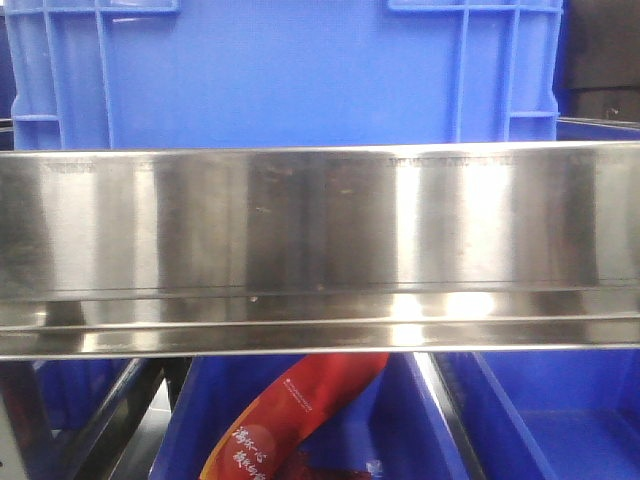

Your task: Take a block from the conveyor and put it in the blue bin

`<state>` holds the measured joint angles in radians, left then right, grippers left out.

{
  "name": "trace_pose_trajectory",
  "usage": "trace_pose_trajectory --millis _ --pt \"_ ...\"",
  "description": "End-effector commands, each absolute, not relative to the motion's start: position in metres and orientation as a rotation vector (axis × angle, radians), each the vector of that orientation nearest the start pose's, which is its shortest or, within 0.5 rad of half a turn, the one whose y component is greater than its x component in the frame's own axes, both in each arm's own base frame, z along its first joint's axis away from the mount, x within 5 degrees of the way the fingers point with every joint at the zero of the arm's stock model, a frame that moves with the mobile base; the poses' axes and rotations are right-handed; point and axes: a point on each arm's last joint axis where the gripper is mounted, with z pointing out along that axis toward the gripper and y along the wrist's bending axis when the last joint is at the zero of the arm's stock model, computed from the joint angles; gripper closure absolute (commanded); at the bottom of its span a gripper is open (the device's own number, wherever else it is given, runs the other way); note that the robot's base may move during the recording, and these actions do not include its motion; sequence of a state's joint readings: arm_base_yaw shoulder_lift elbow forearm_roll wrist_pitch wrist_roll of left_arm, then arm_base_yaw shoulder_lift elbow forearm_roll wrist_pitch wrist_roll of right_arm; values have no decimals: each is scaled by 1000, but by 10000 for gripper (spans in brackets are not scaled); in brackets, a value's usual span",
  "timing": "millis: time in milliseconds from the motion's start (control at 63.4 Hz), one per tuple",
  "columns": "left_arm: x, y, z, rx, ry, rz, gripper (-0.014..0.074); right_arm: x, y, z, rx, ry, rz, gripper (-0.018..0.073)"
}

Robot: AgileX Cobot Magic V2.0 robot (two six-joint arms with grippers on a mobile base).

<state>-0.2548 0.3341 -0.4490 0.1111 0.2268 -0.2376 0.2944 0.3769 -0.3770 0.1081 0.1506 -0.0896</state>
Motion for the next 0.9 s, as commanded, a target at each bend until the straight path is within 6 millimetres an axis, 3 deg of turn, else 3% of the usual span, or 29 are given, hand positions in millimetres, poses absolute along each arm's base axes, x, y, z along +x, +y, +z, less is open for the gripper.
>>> trace_pose_trajectory --millis 0,158,347,883 --pt "63 -10 312 33 1583 -239 707 77 24 293 -237 1582 242 720" --pt "44 -3 301 -25 1554 -188 707 69 23 287 -194 1562 294 721" --pt "29 0 303 -40 1474 -180 707 68 22 288 -191 1547 294 721" --pt "26 0 305 -39 1447 -182 707 68 22 288 -191 1547 294 721"
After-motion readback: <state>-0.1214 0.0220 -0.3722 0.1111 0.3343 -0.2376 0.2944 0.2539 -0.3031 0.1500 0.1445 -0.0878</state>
